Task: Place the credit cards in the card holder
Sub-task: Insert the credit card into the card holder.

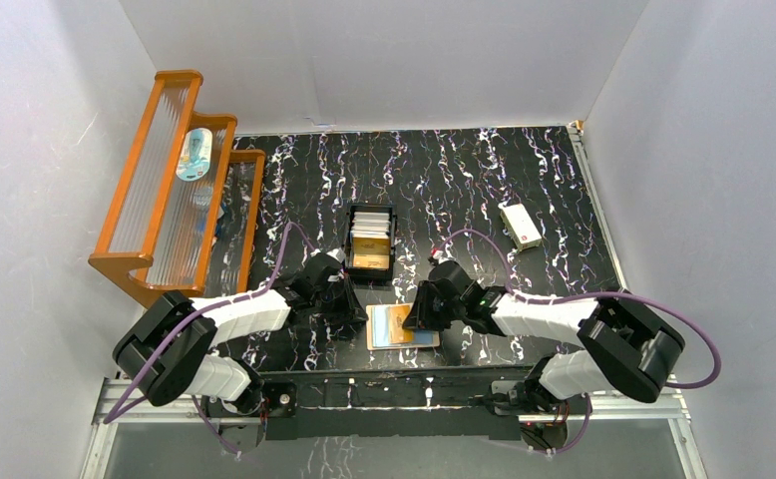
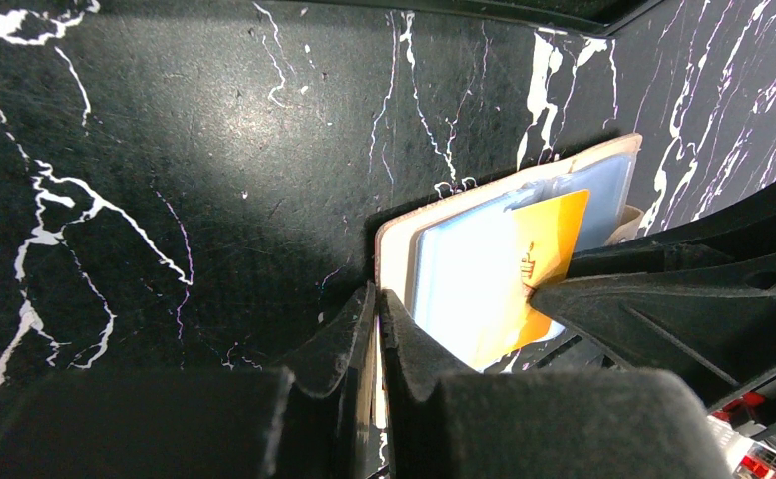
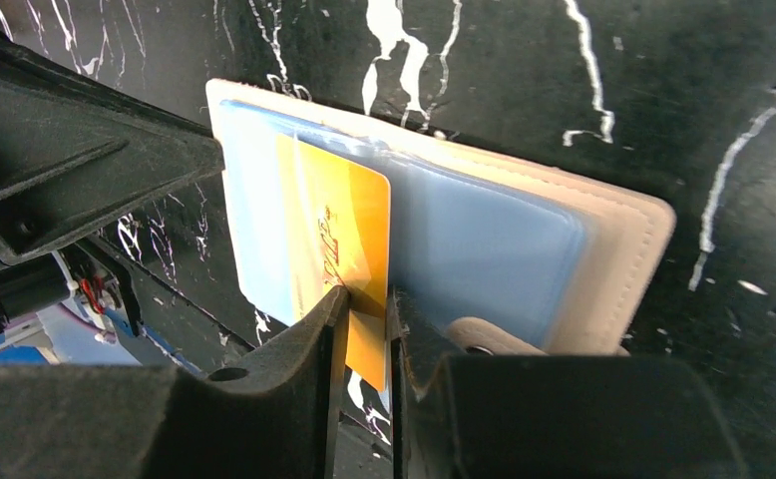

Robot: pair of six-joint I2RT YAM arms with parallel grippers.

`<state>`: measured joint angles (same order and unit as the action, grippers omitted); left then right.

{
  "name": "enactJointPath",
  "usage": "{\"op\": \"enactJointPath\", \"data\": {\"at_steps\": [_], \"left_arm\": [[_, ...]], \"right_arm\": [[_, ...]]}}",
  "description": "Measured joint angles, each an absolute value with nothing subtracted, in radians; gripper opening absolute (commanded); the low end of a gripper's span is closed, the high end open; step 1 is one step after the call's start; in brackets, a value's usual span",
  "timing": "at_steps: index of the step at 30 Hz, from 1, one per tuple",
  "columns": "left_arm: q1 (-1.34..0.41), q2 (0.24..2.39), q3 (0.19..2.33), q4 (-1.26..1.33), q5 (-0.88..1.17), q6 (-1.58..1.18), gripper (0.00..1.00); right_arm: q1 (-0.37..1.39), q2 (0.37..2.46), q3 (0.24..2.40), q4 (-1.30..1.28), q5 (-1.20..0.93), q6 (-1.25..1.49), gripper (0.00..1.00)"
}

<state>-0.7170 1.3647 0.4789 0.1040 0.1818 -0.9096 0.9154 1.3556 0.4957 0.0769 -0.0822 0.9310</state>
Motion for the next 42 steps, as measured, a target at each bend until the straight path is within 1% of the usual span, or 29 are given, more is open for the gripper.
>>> {"op": "enactJointPath", "data": {"at_steps": [9, 17, 21, 25, 29, 32, 42], "left_arm": [[-0.718, 1.364, 0.480, 0.103, 0.180, -0.910, 0.06], [-0.723, 1.360, 0.480, 0.100, 0.171, -0.913, 0.06], [-0.724, 1.359, 0.480, 0.099, 0.169, -0.914, 0.06], [-0.725, 1.359, 0.480, 0.099, 0.168, -0.914, 0.06], [-0.728, 1.358, 0.480, 0.098, 0.164, -0.913, 0.06], [-0.729, 1.358, 0.480, 0.097, 0.163, -0.913, 0.06], [-0.735, 1.358, 0.482, 0.095, 0.155, -0.913, 0.06]], "right_arm": [[0.948, 1.393, 0.553, 0.043, -0.073, 0.910, 0.45], [0.952, 1.345, 0.565, -0.042, -0.047, 0.897, 0.53], [0.952, 1.349, 0.569, -0.046, -0.048, 0.890, 0.53], [0.952, 1.370, 0.575, -0.020, -0.058, 0.890, 0.47], [0.955, 1.405, 0.588, 0.003, -0.074, 0.890, 0.45], [0.963, 1.422, 0.606, 0.004, -0.078, 0.884, 0.40], [0.978, 1.477, 0.652, 0.006, -0.102, 0.865, 0.44]]}}
